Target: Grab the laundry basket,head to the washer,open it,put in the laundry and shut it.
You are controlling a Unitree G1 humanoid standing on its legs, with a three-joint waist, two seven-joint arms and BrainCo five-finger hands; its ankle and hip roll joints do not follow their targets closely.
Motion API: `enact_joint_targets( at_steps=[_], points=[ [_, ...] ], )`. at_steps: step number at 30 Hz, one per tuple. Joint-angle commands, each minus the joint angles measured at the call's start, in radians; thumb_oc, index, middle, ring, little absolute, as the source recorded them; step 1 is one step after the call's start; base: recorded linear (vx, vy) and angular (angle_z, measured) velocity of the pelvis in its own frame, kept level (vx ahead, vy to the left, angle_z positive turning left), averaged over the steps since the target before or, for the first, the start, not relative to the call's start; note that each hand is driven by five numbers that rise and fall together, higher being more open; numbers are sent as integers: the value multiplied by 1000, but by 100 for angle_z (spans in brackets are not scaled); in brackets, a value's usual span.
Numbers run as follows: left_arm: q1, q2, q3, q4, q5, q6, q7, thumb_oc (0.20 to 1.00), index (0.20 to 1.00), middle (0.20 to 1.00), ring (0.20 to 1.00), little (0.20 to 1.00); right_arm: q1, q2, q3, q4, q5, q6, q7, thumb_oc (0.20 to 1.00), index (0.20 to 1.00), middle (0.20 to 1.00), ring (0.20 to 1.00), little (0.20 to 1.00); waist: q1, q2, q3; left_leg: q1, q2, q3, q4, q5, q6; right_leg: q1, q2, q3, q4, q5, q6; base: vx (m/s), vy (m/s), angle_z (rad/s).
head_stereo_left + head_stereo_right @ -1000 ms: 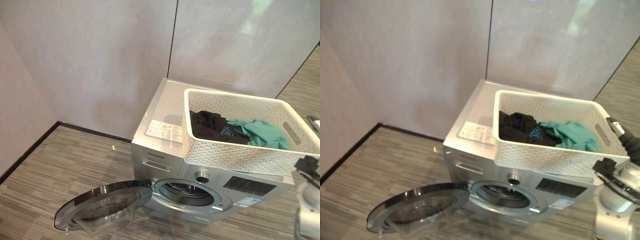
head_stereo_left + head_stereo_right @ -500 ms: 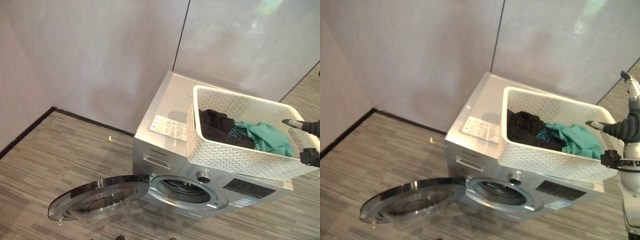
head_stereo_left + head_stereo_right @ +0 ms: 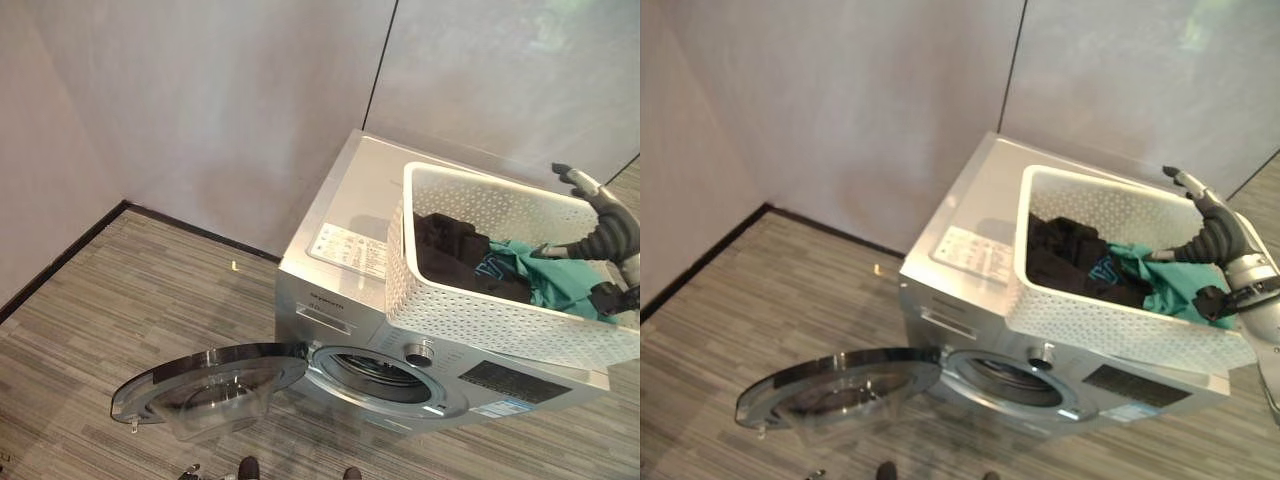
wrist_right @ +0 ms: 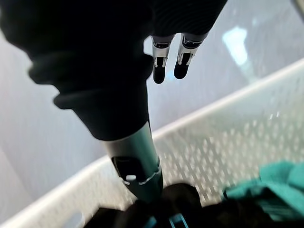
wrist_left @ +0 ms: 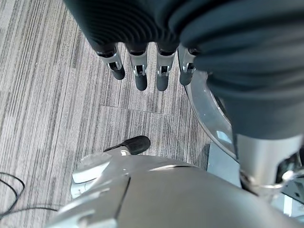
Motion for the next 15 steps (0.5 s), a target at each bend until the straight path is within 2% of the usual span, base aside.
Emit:
enact_joint_targets(
  at_steps=[1, 3, 5, 9, 10, 15],
  points=[
    [-22, -27, -57, 81, -16, -12, -30, 1000, 1000, 1000, 1000, 1000, -89, -121, 38, 5, 123, -10, 65, 1000, 1000, 1000, 1000, 1000, 61, 22, -19, 27, 64, 23, 7, -56, -18, 9, -9, -63, 41, -26, 20, -9, 10, 8],
    [-16, -30, -57, 90, -31, -15, -36, 1000, 1000, 1000, 1000, 1000, -123, -161, 100, 26, 189, -11, 100, 1000, 1000, 1000, 1000, 1000, 65, 15, -22, 27, 65, 28, 7, -56, -21, 9, -10, -65, 39, -23, 22, -2, 5, 2],
    [-13, -31, -60, 95, -48, -20, -45, 1000, 1000, 1000, 1000, 1000, -199, -218, 210, 50, 213, -9, 135, 1000, 1000, 1000, 1000, 1000, 74, 2, -23, 27, 67, 35, 7, -55, -25, 8, -9, -66, 37, -20, 23, 0, 0, -2],
    [-10, -37, -61, 100, -66, -22, -49, 1000, 1000, 1000, 1000, 1000, -293, -237, 322, 91, 232, -8, 149, 1000, 1000, 1000, 1000, 1000, 77, -8, -23, 28, 70, 40, 7, -54, -28, 6, -8, -66, 35, -17, 23, 1, -1, -2],
    [-13, -33, -63, 98, -78, -25, -49, 1000, 1000, 1000, 1000, 1000, -357, -237, 395, 121, 238, -7, 155, 1000, 1000, 1000, 1000, 1000, 84, -17, -19, 28, 72, 40, 7, -53, -29, 4, -7, -65, 34, -16, 24, 3, -1, -6],
    [-22, -23, -59, 93, -95, -25, -48, 1000, 1000, 1000, 1000, 1000, -469, -246, 521, 139, 250, -1, 168, 1000, 1000, 1000, 1000, 1000, 93, -35, -7, 21, 77, 39, 7, -49, -32, 0, -3, -69, 36, -17, 22, -17, -23, -8]
  ],
)
